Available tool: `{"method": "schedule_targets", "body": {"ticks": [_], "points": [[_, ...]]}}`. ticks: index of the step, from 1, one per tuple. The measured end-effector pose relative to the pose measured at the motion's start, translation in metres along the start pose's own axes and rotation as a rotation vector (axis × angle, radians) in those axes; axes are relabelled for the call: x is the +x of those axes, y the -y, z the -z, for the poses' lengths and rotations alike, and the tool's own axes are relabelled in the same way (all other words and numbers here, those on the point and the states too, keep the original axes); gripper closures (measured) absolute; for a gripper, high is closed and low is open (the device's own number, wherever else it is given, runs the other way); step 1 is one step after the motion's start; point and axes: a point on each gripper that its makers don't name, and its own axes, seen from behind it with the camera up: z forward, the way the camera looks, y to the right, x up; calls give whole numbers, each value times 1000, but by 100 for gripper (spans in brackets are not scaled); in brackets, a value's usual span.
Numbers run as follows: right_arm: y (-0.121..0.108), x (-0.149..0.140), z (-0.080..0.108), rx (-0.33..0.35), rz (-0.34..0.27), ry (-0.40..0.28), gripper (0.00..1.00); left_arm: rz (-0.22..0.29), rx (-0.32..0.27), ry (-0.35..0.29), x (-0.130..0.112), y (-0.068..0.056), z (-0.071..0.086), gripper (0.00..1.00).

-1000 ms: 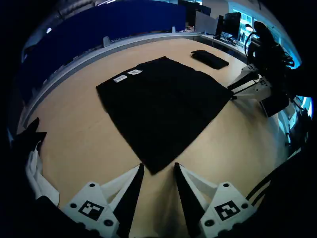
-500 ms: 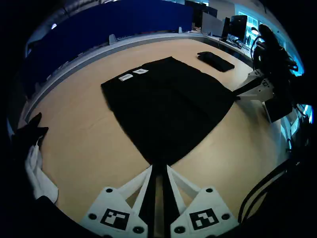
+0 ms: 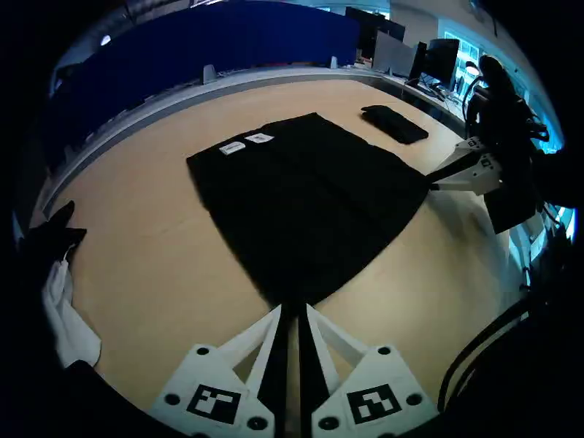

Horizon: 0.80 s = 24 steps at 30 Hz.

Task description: Fold towel

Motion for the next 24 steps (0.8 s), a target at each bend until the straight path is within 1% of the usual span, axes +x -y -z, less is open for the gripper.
{"method": "schedule_targets", "body": {"ticks": [6, 12, 18, 24], "points": [[-1, 16, 14, 1, -1, -21, 83, 39, 16, -41, 16, 4, 17, 92], [2, 32, 32, 11, 9, -36, 83, 65, 29, -71, 32, 7, 39, 92], [8, 45, 51, 21, 17, -47, 83, 88, 42, -99, 48, 7, 61, 92], [15, 58, 73, 28, 19, -66, 83, 117, 49, -116, 57, 4, 80, 92]]}}
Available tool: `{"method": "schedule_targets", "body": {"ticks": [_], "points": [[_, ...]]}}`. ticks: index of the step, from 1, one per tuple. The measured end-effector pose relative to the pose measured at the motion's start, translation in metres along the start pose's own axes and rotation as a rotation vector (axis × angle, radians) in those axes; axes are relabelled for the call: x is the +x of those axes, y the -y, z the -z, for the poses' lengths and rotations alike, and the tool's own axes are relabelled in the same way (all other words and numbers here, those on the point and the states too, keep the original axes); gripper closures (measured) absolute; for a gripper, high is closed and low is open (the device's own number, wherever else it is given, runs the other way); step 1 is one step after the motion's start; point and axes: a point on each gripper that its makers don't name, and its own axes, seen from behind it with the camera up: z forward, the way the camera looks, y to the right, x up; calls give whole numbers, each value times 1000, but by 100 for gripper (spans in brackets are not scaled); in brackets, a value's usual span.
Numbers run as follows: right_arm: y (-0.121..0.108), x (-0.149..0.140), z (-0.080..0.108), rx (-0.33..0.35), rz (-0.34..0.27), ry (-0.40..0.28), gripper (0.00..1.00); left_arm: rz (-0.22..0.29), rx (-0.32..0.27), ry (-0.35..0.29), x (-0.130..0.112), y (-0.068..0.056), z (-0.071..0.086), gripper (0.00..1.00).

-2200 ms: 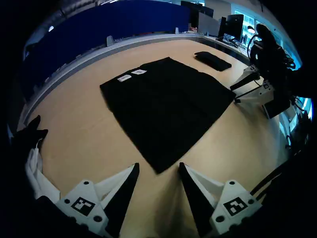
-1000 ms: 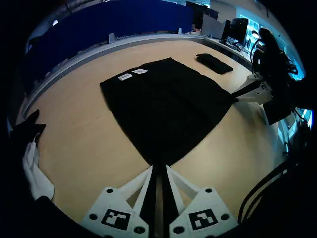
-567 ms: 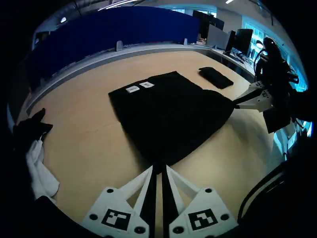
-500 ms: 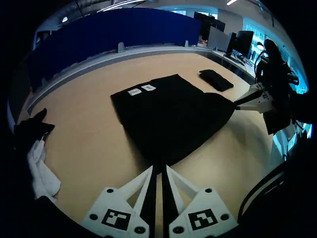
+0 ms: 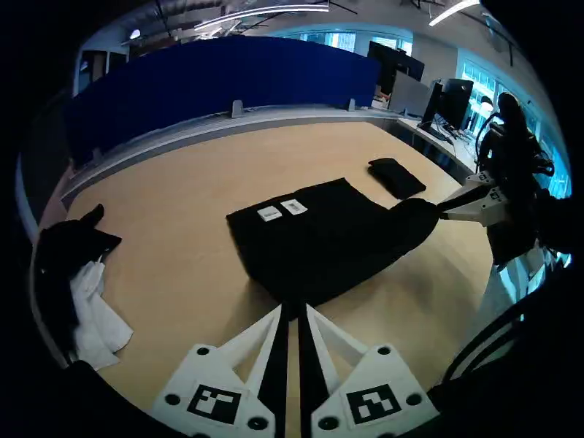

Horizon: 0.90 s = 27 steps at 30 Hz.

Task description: Fold towel

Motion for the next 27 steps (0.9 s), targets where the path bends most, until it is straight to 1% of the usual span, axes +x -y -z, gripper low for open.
{"method": "schedule_targets", "body": {"ticks": [6, 9, 15, 21, 27], "points": [[5, 8, 17, 8, 0, 0, 83, 31, 2, -20, 12, -6, 17, 92], [7, 7, 20, 14, -2, 9, 83, 39, 0, -22, 12, -8, 20, 92], [8, 4, 17, 20, -7, 25, 83, 38, 2, -19, 11, -8, 15, 92], [2, 8, 13, 18, -5, 34, 83, 49, -3, -27, 19, -7, 10, 92], [-9, 20, 2, 14, -24, 35, 83, 44, 2, -28, 29, 1, 2, 92]]}}
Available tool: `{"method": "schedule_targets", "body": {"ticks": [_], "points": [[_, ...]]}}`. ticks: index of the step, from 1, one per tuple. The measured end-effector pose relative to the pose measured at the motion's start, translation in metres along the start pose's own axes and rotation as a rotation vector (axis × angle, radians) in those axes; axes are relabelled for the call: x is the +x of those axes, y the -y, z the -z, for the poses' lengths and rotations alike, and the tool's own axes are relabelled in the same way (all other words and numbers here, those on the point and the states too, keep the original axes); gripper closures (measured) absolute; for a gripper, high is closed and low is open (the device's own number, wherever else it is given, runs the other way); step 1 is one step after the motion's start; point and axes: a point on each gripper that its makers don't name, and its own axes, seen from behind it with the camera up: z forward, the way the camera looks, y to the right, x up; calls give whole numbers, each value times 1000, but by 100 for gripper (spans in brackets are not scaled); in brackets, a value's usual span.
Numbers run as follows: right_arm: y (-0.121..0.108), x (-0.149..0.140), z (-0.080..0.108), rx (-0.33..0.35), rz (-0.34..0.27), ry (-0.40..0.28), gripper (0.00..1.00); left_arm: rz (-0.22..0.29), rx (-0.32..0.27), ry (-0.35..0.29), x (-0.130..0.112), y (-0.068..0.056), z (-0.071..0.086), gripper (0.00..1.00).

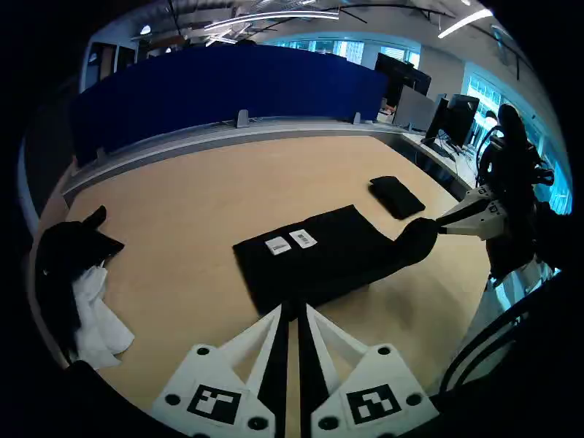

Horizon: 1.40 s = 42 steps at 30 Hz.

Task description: Fold towel

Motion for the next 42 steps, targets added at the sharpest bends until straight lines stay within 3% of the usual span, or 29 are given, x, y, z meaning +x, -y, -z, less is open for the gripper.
{"method": "schedule_targets", "body": {"ticks": [6, 14, 21, 30, 42], "points": [[-14, 17, -17, -5, -18, -14, 83, -9, 14, -6, 12, 14, -14, 92], [-33, 32, -46, -26, -43, -24, 83, 31, 27, -8, 23, 29, -39, 92], [-49, 44, -66, -59, -70, -35, 83, 17, 42, -1, 30, 40, -57, 92], [-59, 45, -82, -73, -101, -36, 83, 21, 45, 19, 24, 47, -75, 92], [-65, 45, -86, -80, -107, -35, 83, 18, 38, 19, 24, 49, -87, 92]]}}
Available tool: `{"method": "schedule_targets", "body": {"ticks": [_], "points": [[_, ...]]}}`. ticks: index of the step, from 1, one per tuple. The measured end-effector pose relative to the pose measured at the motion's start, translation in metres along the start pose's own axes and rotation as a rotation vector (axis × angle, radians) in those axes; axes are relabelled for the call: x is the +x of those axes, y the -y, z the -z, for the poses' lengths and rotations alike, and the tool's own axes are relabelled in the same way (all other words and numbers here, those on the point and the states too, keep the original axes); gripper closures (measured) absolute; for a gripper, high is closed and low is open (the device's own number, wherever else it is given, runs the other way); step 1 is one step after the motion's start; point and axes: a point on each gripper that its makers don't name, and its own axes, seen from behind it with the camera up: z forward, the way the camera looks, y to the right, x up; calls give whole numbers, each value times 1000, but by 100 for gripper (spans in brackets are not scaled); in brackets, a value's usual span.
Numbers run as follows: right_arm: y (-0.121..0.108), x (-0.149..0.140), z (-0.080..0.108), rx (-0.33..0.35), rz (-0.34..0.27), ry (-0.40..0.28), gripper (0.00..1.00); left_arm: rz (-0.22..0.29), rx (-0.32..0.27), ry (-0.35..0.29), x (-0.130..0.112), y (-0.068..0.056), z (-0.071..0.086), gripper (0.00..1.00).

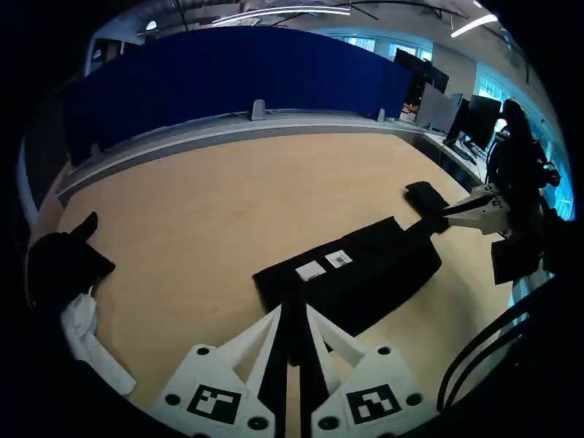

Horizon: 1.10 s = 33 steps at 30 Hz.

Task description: Fold towel

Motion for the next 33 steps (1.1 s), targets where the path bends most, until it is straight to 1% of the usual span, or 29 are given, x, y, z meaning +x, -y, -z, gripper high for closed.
{"method": "schedule_targets", "body": {"ticks": [6, 12, 18, 21, 25, 29, 31, 33], "points": [[-1, -1, -6, 1, 5, 5, 83, -6, 4, 8, -1, 2, -7, 92], [-3, -8, -15, -4, 12, 24, 83, -5, 11, 36, -11, 7, -17, 92], [-2, -15, -22, -2, 1, 36, 82, -15, 27, 40, -17, 11, -27, 90], [-4, -16, -25, -10, -10, 30, 80, -20, 36, 47, -19, 13, -31, 89], [-7, -17, -27, -24, -16, 27, 74, -22, 47, 50, -19, 16, -34, 87], [-9, -19, -28, -32, -12, 27, 72, -22, 67, 47, -17, 22, -35, 78], [-11, -20, -28, -39, -10, 27, 68, -21, 76, 46, -17, 25, -35, 75], [-13, -20, -27, -49, -8, 25, 62, -21, 83, 46, -17, 28, -34, 70]]}}
